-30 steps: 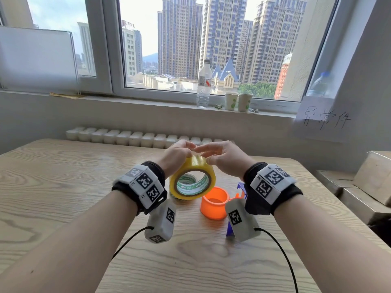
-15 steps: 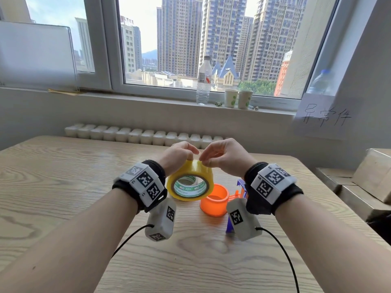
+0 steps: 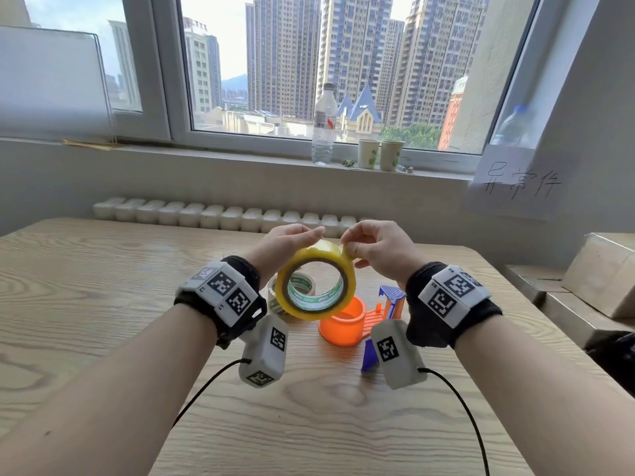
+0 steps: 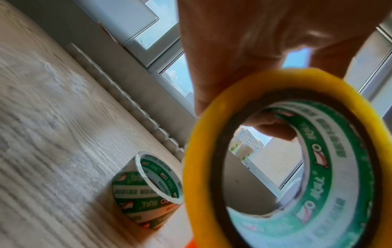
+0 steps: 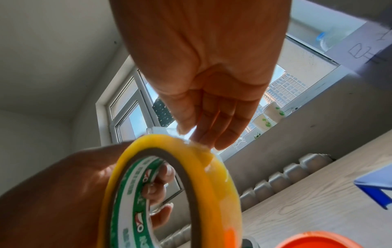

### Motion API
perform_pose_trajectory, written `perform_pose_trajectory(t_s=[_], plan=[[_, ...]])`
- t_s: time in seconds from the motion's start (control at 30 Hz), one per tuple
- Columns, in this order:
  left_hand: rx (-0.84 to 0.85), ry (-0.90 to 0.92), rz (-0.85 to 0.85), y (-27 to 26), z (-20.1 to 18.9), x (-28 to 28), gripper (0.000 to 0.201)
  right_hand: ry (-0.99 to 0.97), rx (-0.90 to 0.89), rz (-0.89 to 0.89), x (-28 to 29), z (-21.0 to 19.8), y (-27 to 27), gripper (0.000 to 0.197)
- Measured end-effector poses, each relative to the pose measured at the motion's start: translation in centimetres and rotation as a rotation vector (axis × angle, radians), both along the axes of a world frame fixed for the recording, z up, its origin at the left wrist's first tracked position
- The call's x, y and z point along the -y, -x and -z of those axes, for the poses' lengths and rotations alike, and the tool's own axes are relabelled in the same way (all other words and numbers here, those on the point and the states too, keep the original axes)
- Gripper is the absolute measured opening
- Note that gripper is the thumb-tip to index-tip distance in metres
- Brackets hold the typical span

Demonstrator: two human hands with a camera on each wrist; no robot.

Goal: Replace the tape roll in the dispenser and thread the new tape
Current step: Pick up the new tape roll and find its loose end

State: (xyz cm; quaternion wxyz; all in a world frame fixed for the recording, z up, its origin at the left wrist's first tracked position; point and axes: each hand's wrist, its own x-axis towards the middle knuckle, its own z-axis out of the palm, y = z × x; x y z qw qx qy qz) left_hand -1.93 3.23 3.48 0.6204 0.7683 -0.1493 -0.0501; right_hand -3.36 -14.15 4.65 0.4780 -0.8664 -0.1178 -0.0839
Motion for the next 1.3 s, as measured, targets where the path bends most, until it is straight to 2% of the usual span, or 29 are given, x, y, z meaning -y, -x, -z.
perform_pose_trajectory(t_s=[0.13, 0.2, 0.47, 0.57, 0.67, 0.8, 0.97, 1.13, 1.3], plan=[[0.071, -0.098, 0.025, -0.4, 0.4, -0.3, 0.028, -0.044, -0.012, 0.060, 0.7, 0.0, -0.2, 0.020], [0.087, -0.119, 0.008, -0.6, 0.7, -0.2, 0.026, -0.053, -0.020, 0.078, 1.1, 0.2, -0.3, 0.020], [0.004, -0.177, -0.032, -0.6, 1.3, 1.5, 0.040, -0.028, -0.101, 0.179, 2.1, 0.8, -0.3, 0.011], [-0.035, -0.180, -0.006, -0.5, 1.5, 2.2, 0.039, -0.042, -0.136, 0.154, 2.8, 0.7, -0.2, 0.020], [-0.025, -0.214, 0.040, -0.5, 1.6, 2.6, 0.038, -0.070, -0.146, 0.049, 3.4, 0.5, 0.3, 0.023], [0.003, -0.253, 0.066, -0.6, 1.8, 3.0, 0.038, 0.054, -0.119, -0.001, 3.7, 0.5, 0.4, 0.042], [0.013, -0.254, 0.062, -0.9, 1.9, 2.8, 0.031, 0.227, 0.058, 0.082, 3.6, 0.3, 0.7, 0.017], [0.008, -0.281, 0.027, -1.1, 2.4, 3.0, 0.045, 0.219, 0.081, 0.191, 3.4, 1.1, 0.1, 0.020], [-0.002, -0.323, -0.024, -1.5, 2.8, 3.3, 0.046, 0.109, 0.015, 0.282, 4.3, 2.1, -0.6, 0.021]])
